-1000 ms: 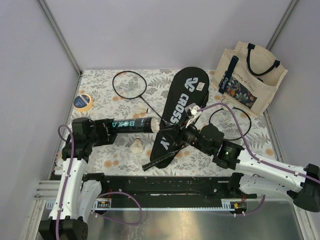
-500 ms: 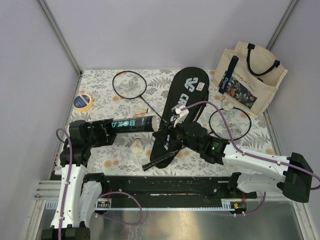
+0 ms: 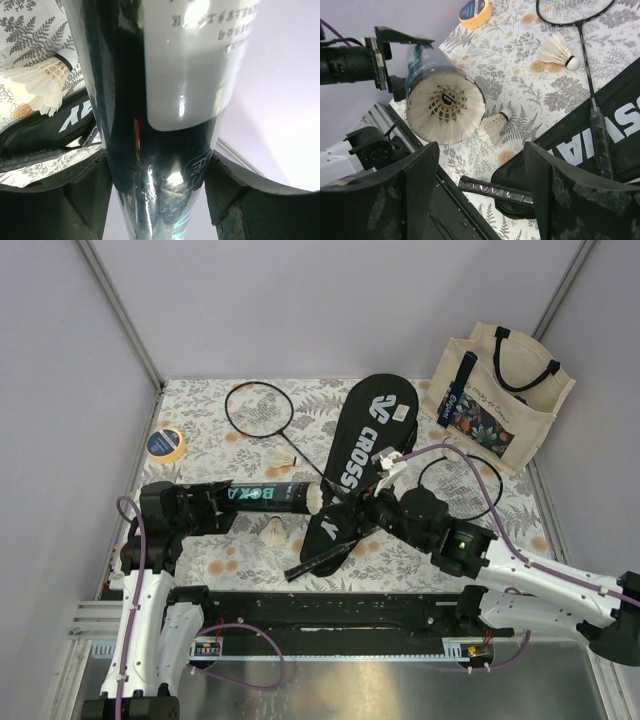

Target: Pack up the badminton gear

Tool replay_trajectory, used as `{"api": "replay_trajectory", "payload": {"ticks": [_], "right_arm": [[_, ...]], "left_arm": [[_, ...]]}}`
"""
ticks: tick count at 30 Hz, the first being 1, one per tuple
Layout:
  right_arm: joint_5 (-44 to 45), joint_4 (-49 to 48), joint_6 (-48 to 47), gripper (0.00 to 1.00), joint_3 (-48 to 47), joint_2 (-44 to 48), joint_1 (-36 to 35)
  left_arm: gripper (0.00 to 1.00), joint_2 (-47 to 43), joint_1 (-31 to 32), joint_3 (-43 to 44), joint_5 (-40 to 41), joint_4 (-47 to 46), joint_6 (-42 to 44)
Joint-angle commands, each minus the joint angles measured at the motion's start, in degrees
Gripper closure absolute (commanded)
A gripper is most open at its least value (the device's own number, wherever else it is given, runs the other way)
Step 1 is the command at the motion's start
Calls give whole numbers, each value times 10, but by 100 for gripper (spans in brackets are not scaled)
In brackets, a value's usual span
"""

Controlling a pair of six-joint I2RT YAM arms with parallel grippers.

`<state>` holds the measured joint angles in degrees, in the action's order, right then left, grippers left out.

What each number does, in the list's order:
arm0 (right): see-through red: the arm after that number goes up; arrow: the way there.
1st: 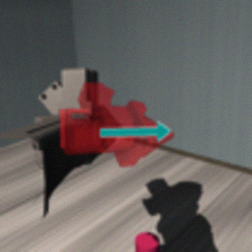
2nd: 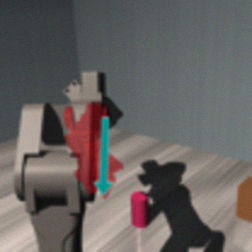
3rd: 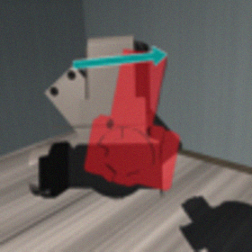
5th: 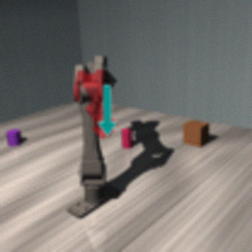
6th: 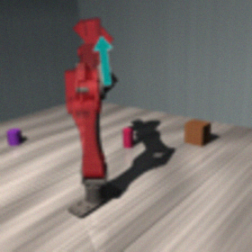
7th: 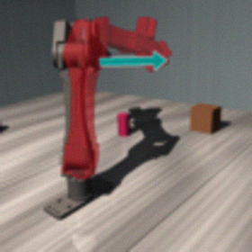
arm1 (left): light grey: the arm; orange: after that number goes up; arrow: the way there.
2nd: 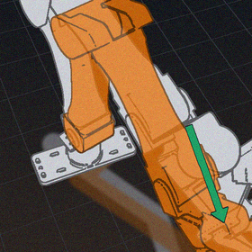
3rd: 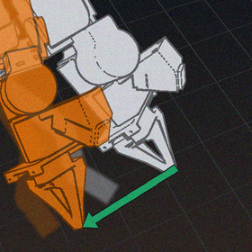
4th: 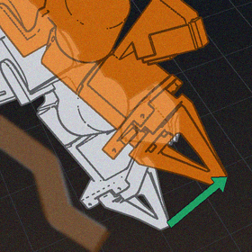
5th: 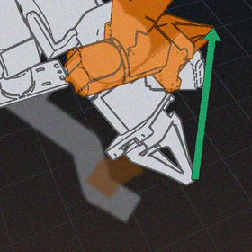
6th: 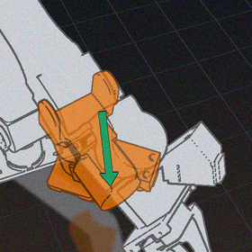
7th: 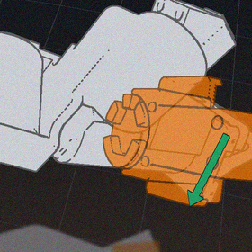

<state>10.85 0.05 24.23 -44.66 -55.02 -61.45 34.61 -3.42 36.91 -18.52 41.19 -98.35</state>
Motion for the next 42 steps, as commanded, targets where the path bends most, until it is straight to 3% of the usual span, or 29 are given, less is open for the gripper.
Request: {"api": "replay_trajectory", "payload": {"ticks": [1,11,24,30,42], "right_arm": [[41,42,-7,23,-27,37,1],[22,7,-7,27,-64,-32,7],[-2,-118,21,44,-64,-140,7],[3,-97,14,25,-58,-104,7],[23,-67,-34,22,-9,-20,7]], "left_arm": [[75,-2,3,4,-30,-13,16],[75,-10,3,9,-55,-11,18],[75,-20,3,22,-59,-7,5],[75,-8,3,36,8,-8,-6],[76,25,2,42,145,-10,-91]]}}
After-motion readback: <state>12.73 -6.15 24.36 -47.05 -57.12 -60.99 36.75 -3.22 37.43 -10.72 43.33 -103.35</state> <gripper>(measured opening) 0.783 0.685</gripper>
